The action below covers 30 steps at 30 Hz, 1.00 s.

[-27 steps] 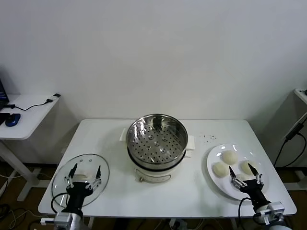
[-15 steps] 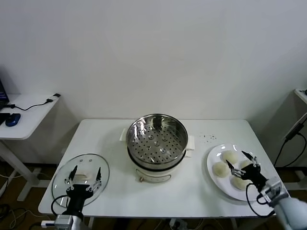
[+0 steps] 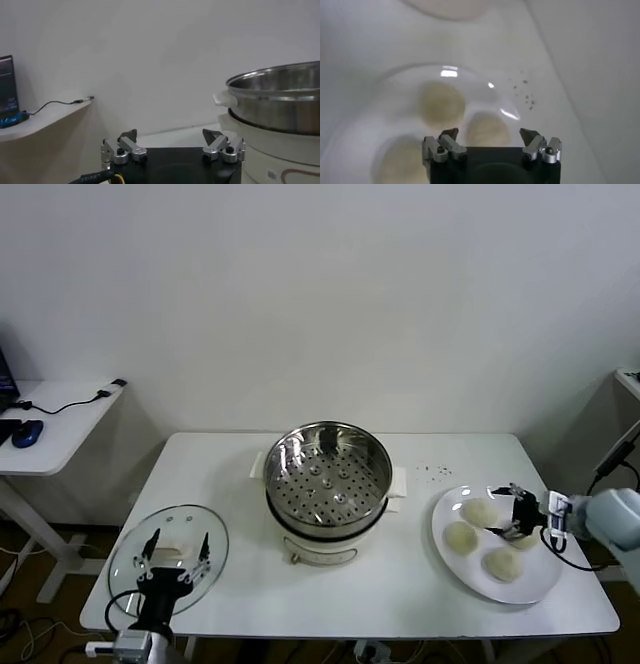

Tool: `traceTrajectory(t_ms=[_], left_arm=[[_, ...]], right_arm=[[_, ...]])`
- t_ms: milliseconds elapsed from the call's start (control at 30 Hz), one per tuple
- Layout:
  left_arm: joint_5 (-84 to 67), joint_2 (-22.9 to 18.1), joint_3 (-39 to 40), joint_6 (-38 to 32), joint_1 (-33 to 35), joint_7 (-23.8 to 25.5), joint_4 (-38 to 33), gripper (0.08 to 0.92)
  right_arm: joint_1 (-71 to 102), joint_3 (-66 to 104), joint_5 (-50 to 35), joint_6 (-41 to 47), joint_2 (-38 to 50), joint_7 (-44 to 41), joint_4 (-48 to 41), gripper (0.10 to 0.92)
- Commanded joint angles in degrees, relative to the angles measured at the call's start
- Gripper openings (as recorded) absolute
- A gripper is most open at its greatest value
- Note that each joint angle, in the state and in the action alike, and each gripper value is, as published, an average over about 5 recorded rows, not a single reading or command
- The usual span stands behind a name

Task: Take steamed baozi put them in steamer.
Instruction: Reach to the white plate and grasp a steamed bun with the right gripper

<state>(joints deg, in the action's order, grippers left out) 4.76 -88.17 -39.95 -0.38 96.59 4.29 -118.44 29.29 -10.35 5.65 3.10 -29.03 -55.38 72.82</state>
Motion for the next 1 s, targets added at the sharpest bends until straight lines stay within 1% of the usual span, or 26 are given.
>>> traceTrajectory(t_ms=[33,233,433,667,1000], left_arm=[[0.3,0.0,0.0,0.2,-0.1,-0.1,0.4,0.823],[0.4,0.0,-0.2,0.3,-0.2,-0.2,0.8,0.823],[0.4,0.4,-0.9,0.6,-0.2,-0.1,0.7,0.823],[0.9,0.0,-1.3,0.7,-0.4,0.1,0.7,0.823],[1.3,0.0,-1.6,0.7,-0.4,0.1,1.0,0.823]], right_arm=[[-31.6,-34.6,3.6,-1.8,-1.1,-10.0,-13.3,0.823],[-37.1,-41.5,2.6,-1.2,-10.2,-10.1,-19.1,0.823],[-37.0,-42.7,2.6,-1.2,-16.3,-10.0,-23.7,0.823],[-34.2,-41.7,3.1,-1.1,-19.2,-10.0,-26.9,0.823],[-31.8,-40.2,4.5,-1.2,-19.8,-10.1,-27.6,0.823]])
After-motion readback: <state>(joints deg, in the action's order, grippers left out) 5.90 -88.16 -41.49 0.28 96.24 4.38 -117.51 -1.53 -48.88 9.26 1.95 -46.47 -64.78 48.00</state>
